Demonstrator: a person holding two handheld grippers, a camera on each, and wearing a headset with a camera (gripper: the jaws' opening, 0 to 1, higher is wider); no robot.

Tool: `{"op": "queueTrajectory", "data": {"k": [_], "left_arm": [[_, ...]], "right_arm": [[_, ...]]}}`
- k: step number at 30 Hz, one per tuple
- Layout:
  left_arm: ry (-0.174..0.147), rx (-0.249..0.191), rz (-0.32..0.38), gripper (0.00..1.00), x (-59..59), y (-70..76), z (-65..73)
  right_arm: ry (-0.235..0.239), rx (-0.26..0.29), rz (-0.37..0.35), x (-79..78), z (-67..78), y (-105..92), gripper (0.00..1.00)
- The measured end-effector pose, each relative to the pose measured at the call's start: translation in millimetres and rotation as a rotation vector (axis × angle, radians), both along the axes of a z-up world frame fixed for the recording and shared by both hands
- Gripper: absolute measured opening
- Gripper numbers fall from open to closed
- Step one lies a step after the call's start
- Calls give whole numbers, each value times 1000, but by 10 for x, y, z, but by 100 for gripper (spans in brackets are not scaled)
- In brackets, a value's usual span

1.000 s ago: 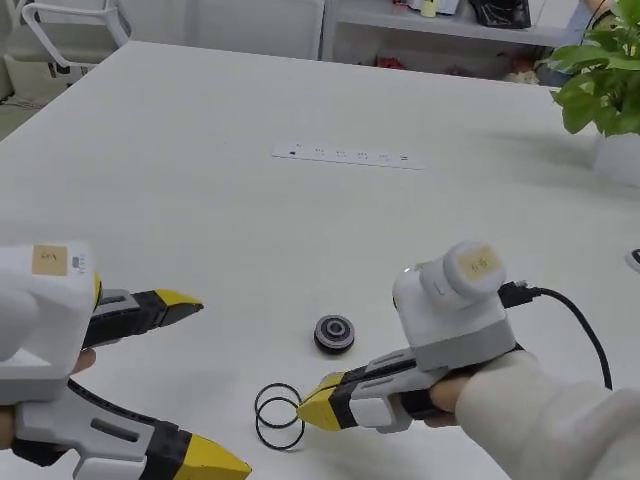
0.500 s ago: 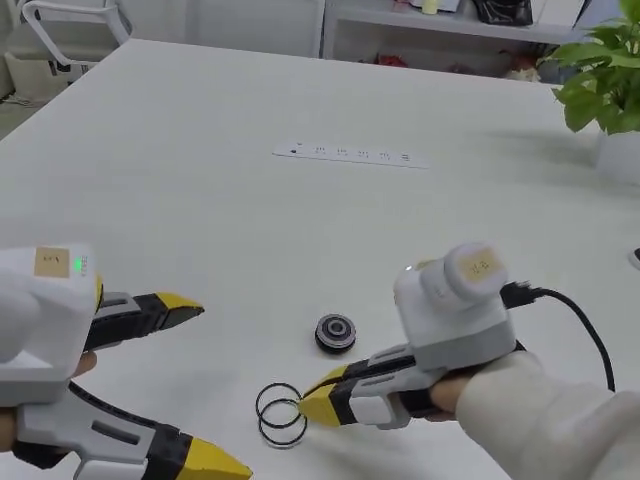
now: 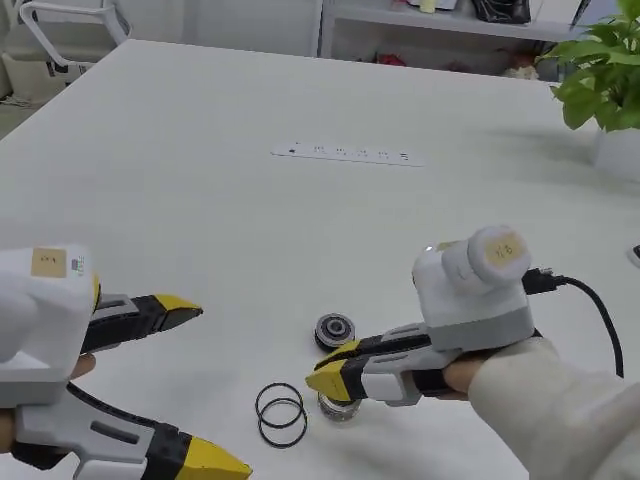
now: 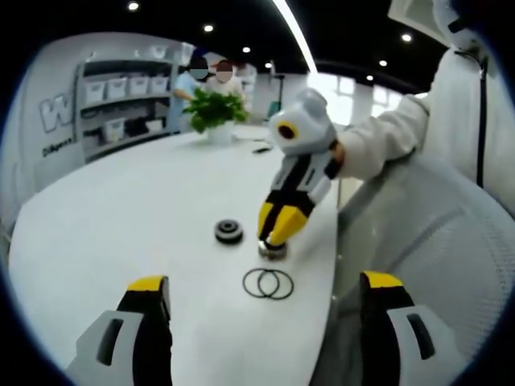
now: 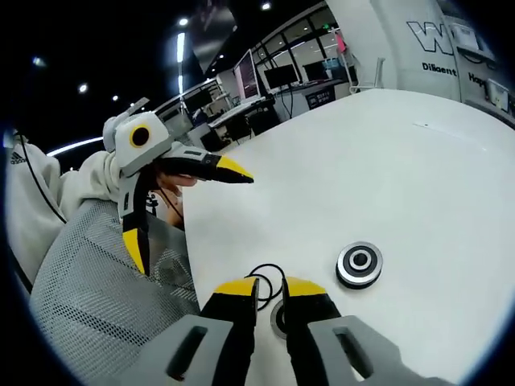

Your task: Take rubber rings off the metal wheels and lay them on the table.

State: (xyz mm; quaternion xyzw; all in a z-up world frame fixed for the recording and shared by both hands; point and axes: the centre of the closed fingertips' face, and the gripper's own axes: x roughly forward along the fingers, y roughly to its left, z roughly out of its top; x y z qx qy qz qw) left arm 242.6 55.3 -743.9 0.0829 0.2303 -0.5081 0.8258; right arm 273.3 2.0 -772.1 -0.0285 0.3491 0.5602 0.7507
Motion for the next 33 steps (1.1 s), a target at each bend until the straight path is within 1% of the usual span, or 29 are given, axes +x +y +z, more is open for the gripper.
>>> {"op": "queueTrajectory", "data": {"k": [3,5,6,10,13,16,17,22,25,27,31,33], "left_arm": [[-2,1,1,99,5,3,4],[-3,-1,2,99,8,3,11],[-3,-3,4,99,12,2,13],[0,5,-10,98,-7,-16,-1],[-4,3,-10,98,1,-18,8],[-11,8,-6,98,20,-8,14],[-16,10,-5,99,28,-4,21],[-32,9,4,99,68,7,71],[-37,14,5,99,94,16,95],[-46,15,2,99,114,9,138],[-80,13,5,99,201,-9,268],[-103,15,7,99,262,-11,342]], "right_arm": [[-32,10,-16,65,55,-19,11],[-44,26,-27,103,99,-31,13],[-52,43,-33,124,138,-29,15],[-100,60,-62,226,227,-70,19],[-123,75,-89,299,283,-108,24],[-135,94,-110,358,336,-151,27],[-145,105,-123,392,370,-172,28],[-171,138,-162,483,474,-241,34],[-177,146,-181,526,498,-286,36],[-181,145,-187,543,502,-309,37],[-201,143,-195,582,535,-357,39],[-211,150,-200,607,571,-385,40]]}}
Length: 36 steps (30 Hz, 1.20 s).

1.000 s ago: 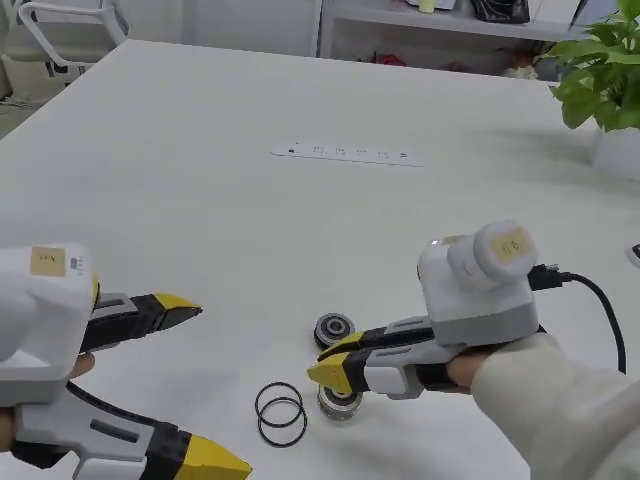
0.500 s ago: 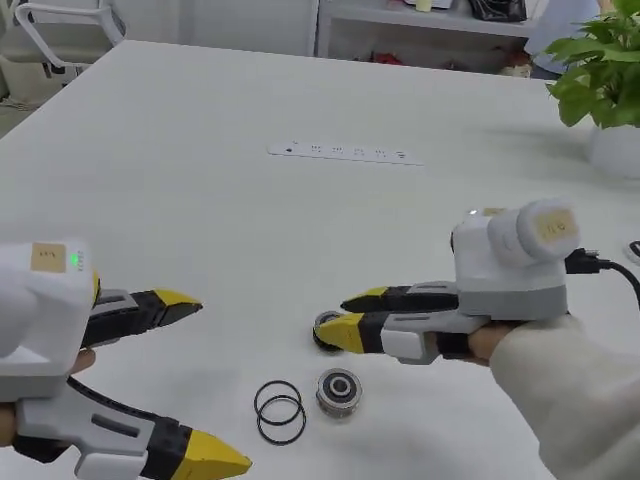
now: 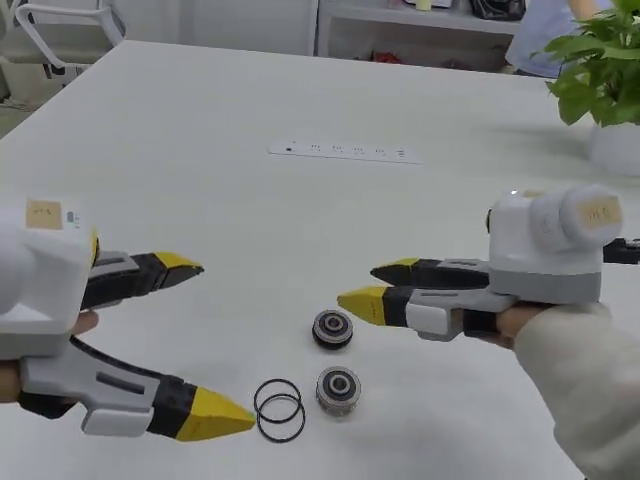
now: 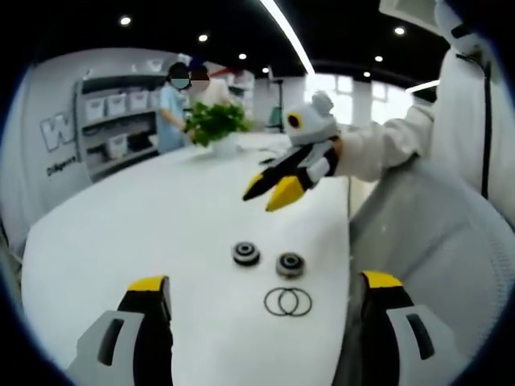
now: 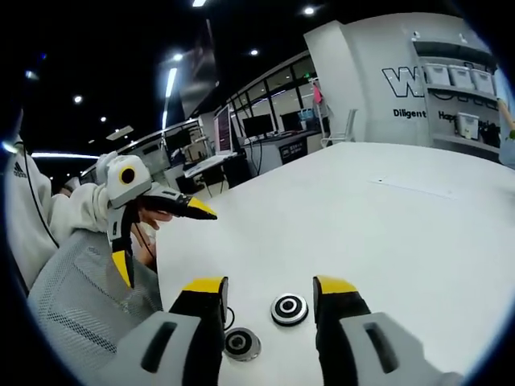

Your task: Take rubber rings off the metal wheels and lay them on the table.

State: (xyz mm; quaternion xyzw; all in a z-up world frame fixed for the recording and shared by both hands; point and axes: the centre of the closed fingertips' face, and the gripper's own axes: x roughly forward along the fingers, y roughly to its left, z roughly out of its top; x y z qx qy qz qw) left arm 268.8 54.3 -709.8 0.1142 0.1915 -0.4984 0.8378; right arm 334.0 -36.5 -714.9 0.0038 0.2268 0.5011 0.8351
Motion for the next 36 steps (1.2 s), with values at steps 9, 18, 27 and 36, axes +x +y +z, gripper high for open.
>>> {"op": "queueTrajectory", "data": {"k": [9,18,27,36], "left_arm": [[-59,-13,5,97,255,-36,270],[-94,-14,-34,95,439,-176,457],[-121,-47,-45,93,670,-317,613],[-147,-43,-65,91,916,-510,605]], "right_arm": [[-50,97,-58,94,390,-129,44],[-102,123,-91,206,662,-284,45],[-107,77,-85,312,671,-355,44],[-124,122,-90,578,804,-305,42]]}}
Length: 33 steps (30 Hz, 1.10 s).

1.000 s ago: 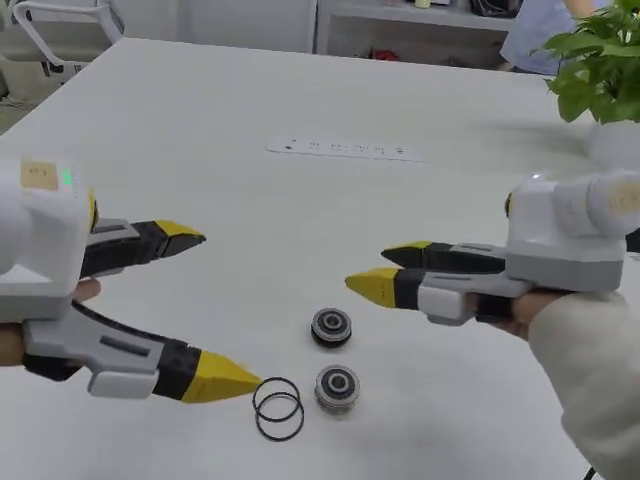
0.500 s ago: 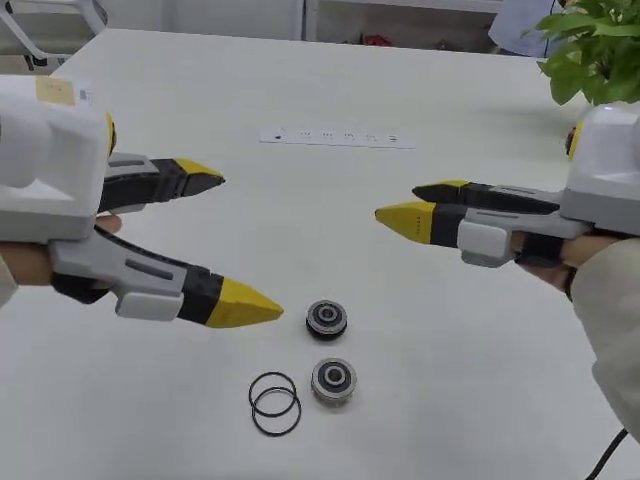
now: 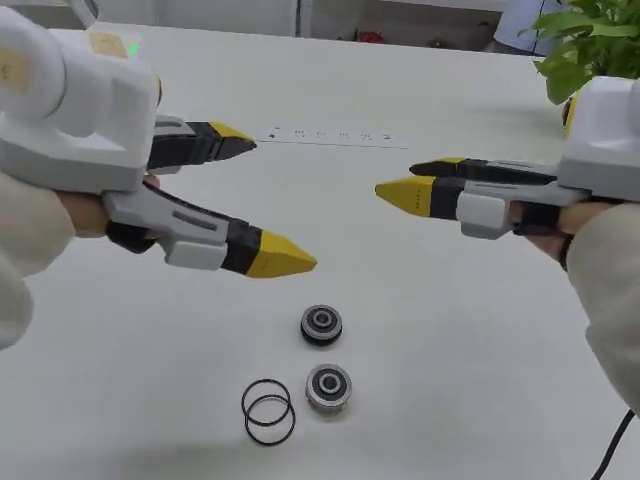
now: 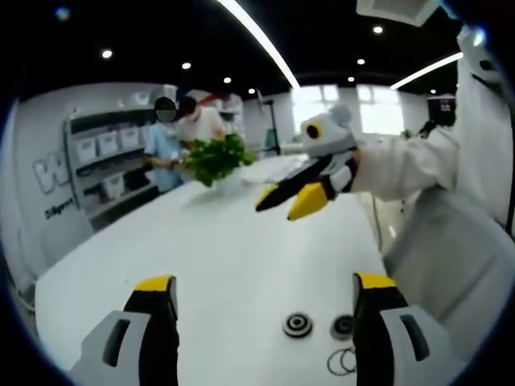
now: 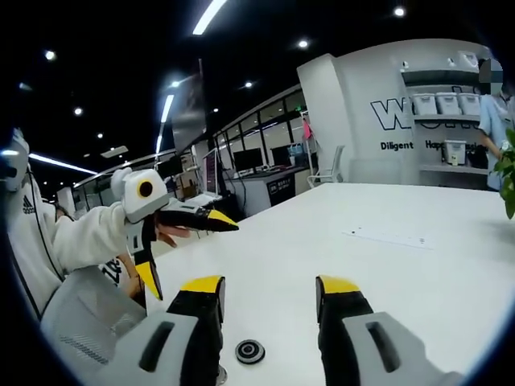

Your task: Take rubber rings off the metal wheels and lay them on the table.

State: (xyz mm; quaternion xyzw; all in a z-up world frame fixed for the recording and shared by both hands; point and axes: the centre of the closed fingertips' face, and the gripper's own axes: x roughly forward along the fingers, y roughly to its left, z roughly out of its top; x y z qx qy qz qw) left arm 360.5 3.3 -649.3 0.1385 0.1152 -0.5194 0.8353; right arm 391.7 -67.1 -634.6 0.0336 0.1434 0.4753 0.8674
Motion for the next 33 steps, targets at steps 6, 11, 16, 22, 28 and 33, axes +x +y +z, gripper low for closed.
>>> {"op": "queueTrajectory", "data": {"k": [6,11,16,22,28,33], "left_arm": [[2,17,-13,86,-19,-106,-164],[32,-21,-29,75,-60,-121,-345],[35,-32,-29,67,-57,-152,-454],[61,2,-50,59,-113,-191,-677],[71,34,-74,53,-165,-252,-828],[82,64,-78,44,-189,-272,-975]], "right_arm": [[-18,-10,7,87,-130,8,40],[4,-57,48,18,-451,14,39],[47,-164,123,-135,-864,53,37],[74,-223,186,-268,-1115,135,35],[115,-233,237,-394,-1284,201,33],[122,-249,259,-443,-1369,234,31]]}}
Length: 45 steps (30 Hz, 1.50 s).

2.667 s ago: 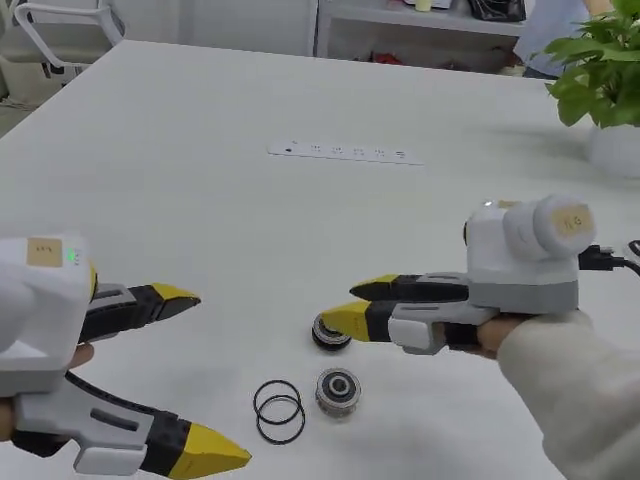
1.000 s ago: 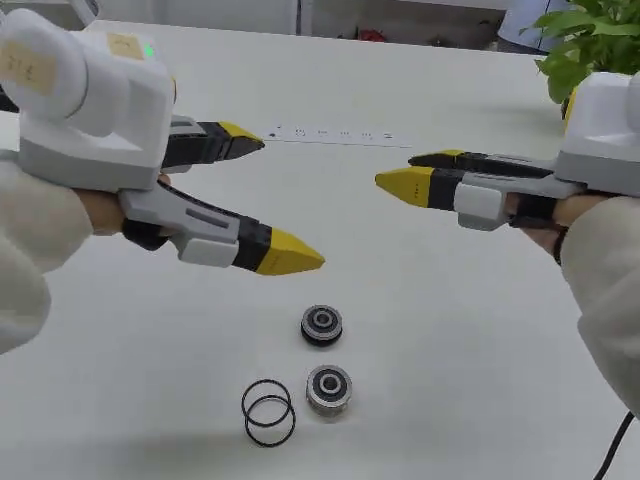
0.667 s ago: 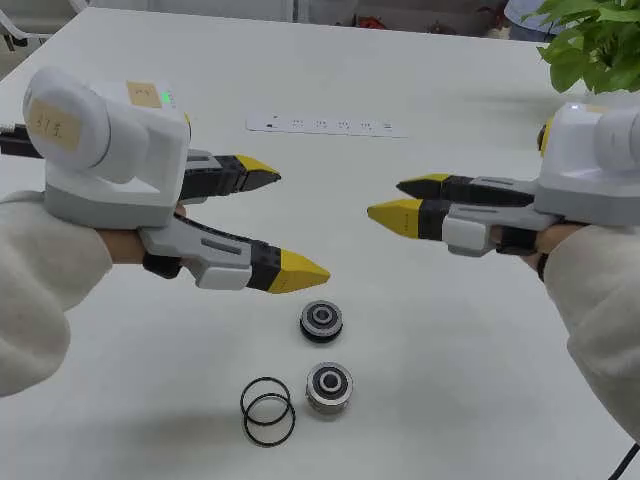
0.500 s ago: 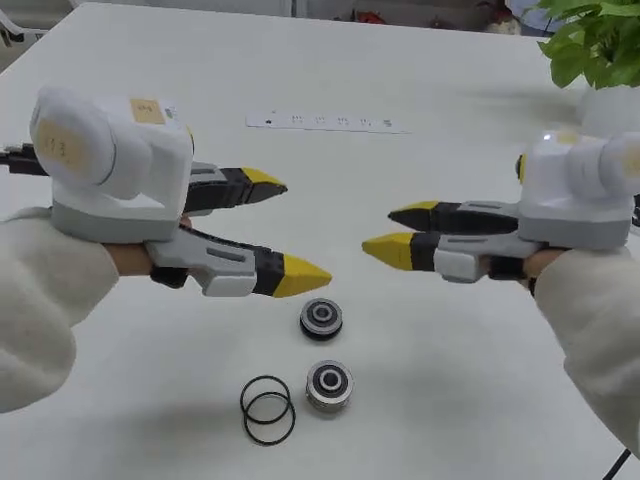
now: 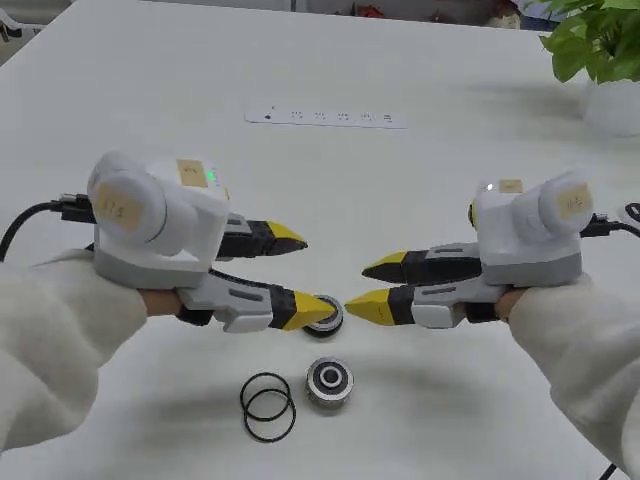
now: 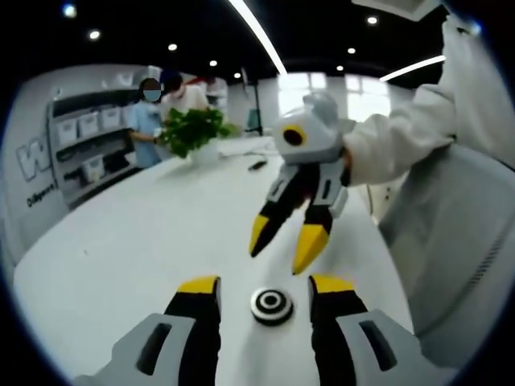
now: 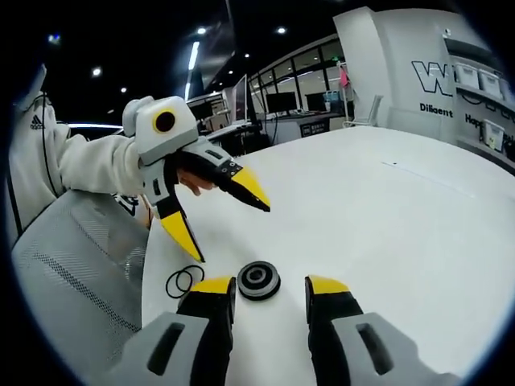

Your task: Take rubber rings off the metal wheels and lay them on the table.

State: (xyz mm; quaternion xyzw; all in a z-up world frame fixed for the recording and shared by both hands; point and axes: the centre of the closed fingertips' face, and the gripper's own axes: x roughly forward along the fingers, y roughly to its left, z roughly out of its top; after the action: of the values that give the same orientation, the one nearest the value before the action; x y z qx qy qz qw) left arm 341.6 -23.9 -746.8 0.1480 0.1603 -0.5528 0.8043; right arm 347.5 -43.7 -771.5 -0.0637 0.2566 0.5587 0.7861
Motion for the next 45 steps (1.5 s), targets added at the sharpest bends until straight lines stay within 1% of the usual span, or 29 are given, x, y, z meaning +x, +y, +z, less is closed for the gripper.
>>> {"op": "queueTrajectory", "data": {"k": [2,6,9,12,14,15,16,18,20,24,27,32,35,37,39,40,41,42,45], "left_arm": [[6,5,4,41,3,1,-34],[22,1,13,37,0,-11,-82],[20,11,24,32,14,-27,-134],[25,11,33,30,25,-36,-169],[37,-6,61,27,47,-42,-191],[47,-6,60,26,37,-51,-221],[49,-2,61,25,30,-57,-243],[47,26,57,24,12,-56,-301],[55,30,65,23,16,-53,-323],[67,23,70,23,17,-57,-344],[67,35,73,22,26,-59,-380],[84,46,88,19,42,-56,-440],[86,37,89,18,41,-83,-442],[80,46,93,17,48,-82,-451],[79,45,83,15,28,-112,-450],[73,37,88,15,26,-120,-435],[81,44,84,15,1,-113,-446],[83,42,86,15,-3,-113,-439],[85,39,89,15,-27,-115,-436]], "right_arm": [[3,-15,12,-23,-40,10,31],[7,-35,24,-46,-112,15,30],[5,-59,36,-64,-176,24,29],[4,-69,41,-72,-207,36,28],[-3,-85,45,-78,-236,39,26],[-2,-88,47,-87,-251,50,26],[-2,-91,48,-91,-260,53,26],[-3,-97,53,-100,-278,66,26],[-7,-106,61,-107,-301,80,25],[-11,-114,64,-113,-316,98,24],[-11,-115,61,-108,-319,102,23],[-13,-113,54,-99,-321,104,21],[-16,-120,58,-107,-335,108,20],[-17,-123,60,-106,-343,108,19],[-22,-126,59,-101,-346,109,19],[-22,-126,59,-100,-345,110,19],[-24,-126,59,-97,-345,110,18],[-24,-127,59,-97,-345,110,19],[-27,-128,62,-97,-345,112,18]]}}
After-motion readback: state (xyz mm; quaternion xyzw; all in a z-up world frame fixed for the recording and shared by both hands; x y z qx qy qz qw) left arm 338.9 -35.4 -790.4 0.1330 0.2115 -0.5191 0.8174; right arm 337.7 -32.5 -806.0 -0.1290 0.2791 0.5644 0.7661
